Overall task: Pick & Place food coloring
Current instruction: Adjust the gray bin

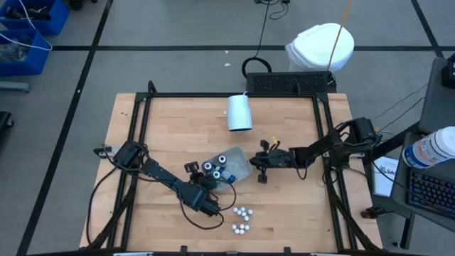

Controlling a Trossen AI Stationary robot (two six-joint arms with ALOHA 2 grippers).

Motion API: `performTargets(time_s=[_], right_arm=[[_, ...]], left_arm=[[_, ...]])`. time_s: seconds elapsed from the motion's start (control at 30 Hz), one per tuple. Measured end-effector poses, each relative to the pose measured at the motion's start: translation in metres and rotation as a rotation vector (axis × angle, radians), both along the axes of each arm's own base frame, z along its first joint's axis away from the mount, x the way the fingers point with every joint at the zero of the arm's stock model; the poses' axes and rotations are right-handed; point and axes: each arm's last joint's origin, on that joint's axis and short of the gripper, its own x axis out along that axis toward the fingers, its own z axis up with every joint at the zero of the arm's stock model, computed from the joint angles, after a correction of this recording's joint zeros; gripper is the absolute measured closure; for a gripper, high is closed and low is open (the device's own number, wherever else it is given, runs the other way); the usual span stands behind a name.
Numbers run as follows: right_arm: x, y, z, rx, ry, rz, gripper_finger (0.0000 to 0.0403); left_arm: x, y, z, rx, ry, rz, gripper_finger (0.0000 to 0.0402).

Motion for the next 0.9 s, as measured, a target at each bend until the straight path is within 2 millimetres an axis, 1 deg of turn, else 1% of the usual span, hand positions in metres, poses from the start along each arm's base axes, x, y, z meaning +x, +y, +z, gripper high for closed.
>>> performTargets(time_s=[0.23,0.33,0.47,0.6,0.7,0.8,0.9], right_arm=[[0.002,0.019,-0.008,0.05,0.023,0.036,0.0403],[0.0,0.029,-0.008,0.067,0.021,0.056,0.0403],[-0.001,0.041,-0.006,0.055,-0.001,0.063,0.0403],[0.002,0.046,-0.004,0.05,-0.004,0.079,0.0403],[0.004,0.051,-0.002,0.047,-0.002,0.093,0.0403],[0.003,0.055,-0.002,0.047,-0.002,0.11,0.0403],[0.001,0.057,-0.003,0.024,0.01,0.086,0.0403]], left_arm=[[-0.002,0.001,0.001,0.01,0.02,0.006,0.0391],[-0.003,0.002,0.001,0.015,0.027,0.008,0.0398],[-0.002,0.004,0.001,0.013,0.029,0.015,0.0392],[-0.001,0.008,0.001,0.014,0.036,0.028,0.0398],[0.0,0.011,0.001,0.016,0.045,0.026,0.0392],[0.0,0.011,0.001,0.012,0.052,0.023,0.0397],[0.001,0.011,0.001,0.01,0.048,0.025,0.0396]])
